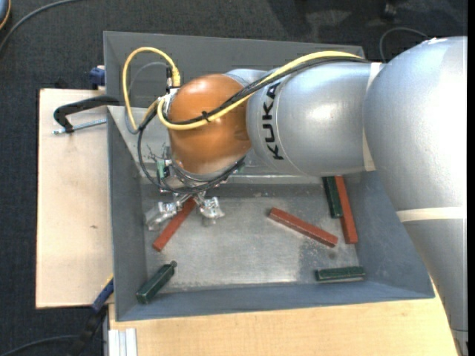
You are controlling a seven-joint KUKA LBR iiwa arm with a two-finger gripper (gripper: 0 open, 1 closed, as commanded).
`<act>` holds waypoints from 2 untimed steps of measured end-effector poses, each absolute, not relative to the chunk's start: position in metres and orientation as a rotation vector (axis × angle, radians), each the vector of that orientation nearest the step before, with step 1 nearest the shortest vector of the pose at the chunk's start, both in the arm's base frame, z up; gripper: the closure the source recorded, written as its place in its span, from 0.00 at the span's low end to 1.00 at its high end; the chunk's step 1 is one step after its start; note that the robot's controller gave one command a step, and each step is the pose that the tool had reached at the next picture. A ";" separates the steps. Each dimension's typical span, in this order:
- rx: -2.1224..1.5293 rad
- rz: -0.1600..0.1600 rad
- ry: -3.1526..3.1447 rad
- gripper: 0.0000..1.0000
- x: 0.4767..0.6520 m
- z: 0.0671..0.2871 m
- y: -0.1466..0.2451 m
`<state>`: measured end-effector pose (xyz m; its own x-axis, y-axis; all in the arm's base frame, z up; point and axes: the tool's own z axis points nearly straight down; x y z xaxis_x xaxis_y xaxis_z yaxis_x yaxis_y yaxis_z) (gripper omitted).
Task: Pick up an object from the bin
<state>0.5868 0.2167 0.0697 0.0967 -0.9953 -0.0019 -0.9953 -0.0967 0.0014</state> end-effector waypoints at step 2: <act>-2.654 0.003 1.675 1.00 0.570 0.071 0.214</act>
Offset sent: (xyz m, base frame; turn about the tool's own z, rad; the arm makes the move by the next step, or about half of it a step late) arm -0.0174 -0.0040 0.0003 -0.3525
